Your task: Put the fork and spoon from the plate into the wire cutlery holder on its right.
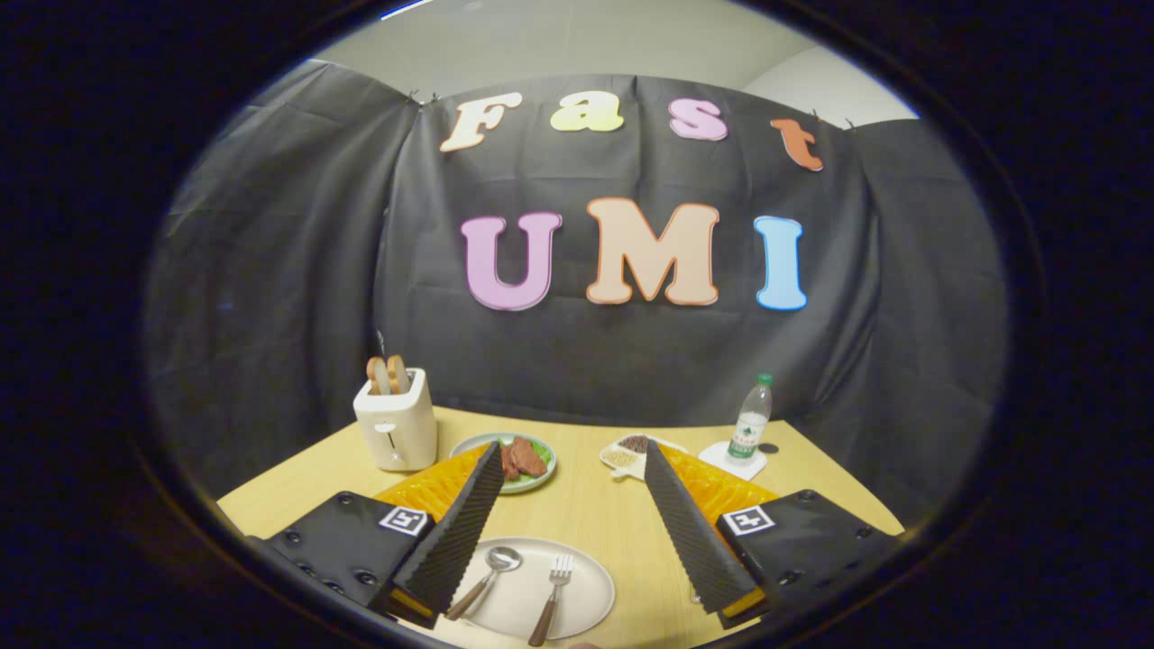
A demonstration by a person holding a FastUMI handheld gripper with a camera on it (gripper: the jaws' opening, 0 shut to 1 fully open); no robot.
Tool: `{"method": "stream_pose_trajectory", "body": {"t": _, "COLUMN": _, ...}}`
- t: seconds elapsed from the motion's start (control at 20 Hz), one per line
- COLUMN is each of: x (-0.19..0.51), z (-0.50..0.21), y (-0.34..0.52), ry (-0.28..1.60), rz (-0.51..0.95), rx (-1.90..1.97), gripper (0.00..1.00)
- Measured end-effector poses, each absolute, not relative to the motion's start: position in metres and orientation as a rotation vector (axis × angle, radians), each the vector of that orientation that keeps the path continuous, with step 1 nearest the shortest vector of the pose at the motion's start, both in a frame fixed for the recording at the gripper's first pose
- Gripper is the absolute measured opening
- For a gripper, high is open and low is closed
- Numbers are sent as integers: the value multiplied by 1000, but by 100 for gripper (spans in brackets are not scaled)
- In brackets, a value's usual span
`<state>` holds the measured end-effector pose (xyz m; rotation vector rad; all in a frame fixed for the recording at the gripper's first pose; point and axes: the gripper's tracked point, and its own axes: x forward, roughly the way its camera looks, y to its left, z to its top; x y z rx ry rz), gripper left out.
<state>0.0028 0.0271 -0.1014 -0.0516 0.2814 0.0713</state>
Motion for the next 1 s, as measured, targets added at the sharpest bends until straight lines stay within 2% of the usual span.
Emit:
{"method": "stream_pose_trajectory", "body": {"t": 0.65, "x": -19, "z": -228, "y": 28, "ry": 636, "rz": 102, "rx": -119, "gripper": 100}}
{"method": "stream_pose_trajectory", "body": {"t": 1.0, "x": -32, "z": -271, "y": 30, "ry": 776, "rz": 115, "rx": -98, "gripper": 100}}
